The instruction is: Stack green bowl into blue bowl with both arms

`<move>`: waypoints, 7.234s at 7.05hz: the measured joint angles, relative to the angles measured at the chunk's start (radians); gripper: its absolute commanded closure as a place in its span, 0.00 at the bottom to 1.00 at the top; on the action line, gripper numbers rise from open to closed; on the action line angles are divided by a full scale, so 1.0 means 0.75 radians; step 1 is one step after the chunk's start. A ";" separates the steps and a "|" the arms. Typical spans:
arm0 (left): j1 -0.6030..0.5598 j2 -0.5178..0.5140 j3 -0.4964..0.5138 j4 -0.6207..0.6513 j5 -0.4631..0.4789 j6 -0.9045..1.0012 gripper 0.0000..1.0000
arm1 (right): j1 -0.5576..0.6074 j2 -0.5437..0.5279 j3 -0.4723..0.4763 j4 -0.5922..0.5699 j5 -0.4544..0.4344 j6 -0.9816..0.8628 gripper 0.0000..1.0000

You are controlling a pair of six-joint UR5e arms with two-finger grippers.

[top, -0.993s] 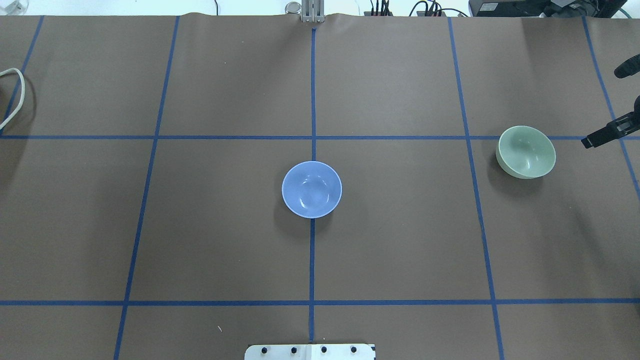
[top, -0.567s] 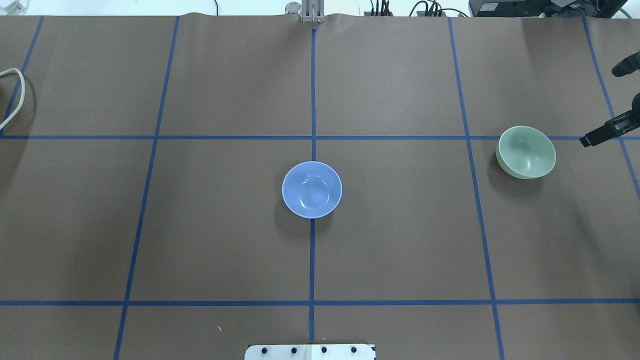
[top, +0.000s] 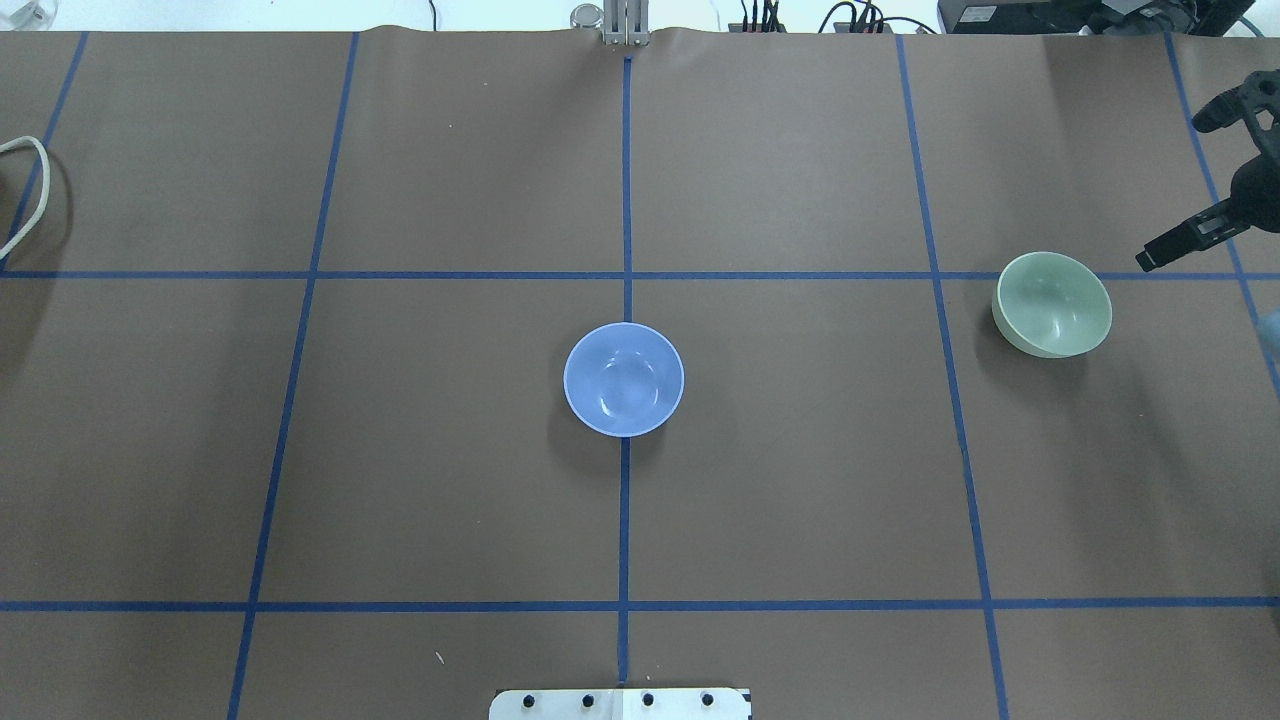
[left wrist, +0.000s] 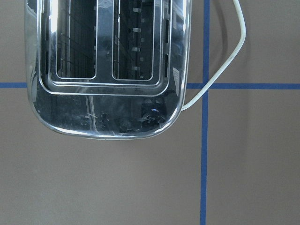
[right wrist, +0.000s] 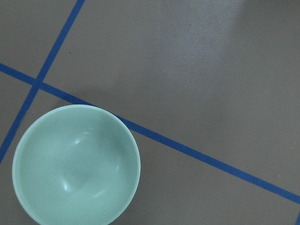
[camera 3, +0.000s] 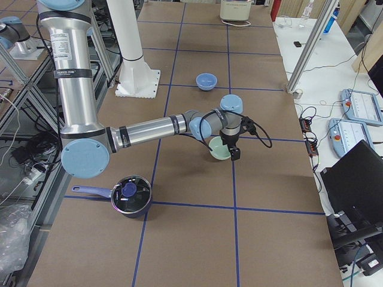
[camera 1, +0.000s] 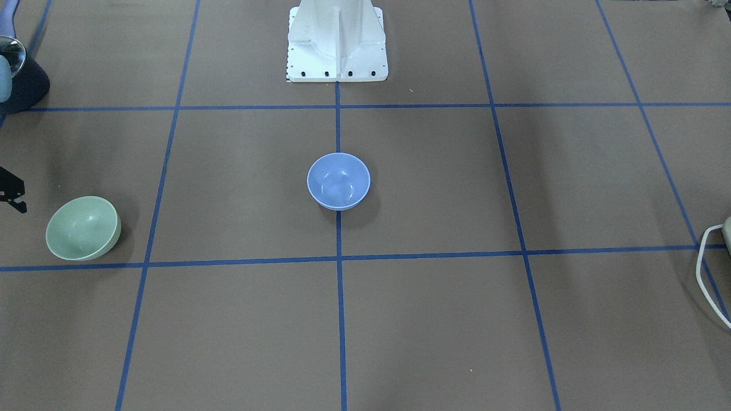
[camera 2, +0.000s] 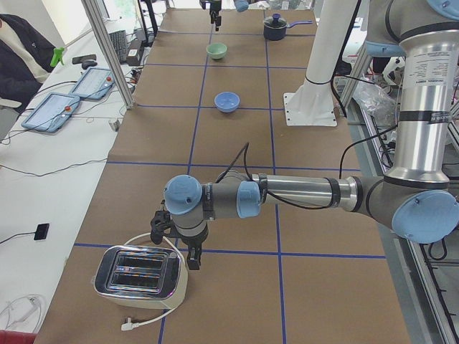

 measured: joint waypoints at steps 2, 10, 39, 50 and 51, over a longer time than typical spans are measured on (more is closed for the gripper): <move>0.001 0.015 0.002 -0.014 -0.003 -0.007 0.01 | -0.047 0.069 -0.114 0.025 0.021 -0.001 0.08; 0.004 0.070 0.009 -0.078 -0.003 -0.008 0.01 | -0.135 0.091 -0.292 0.215 0.101 0.012 1.00; 0.022 0.073 0.042 -0.161 -0.042 -0.200 0.01 | -0.877 0.746 -0.061 -0.171 -0.433 1.421 1.00; 0.025 0.069 0.066 -0.207 -0.046 -0.238 0.01 | -0.635 0.708 0.012 -0.183 -0.265 1.337 0.00; 0.028 0.063 0.054 -0.209 -0.046 -0.278 0.01 | -0.502 0.650 0.017 -0.184 -0.179 1.199 0.00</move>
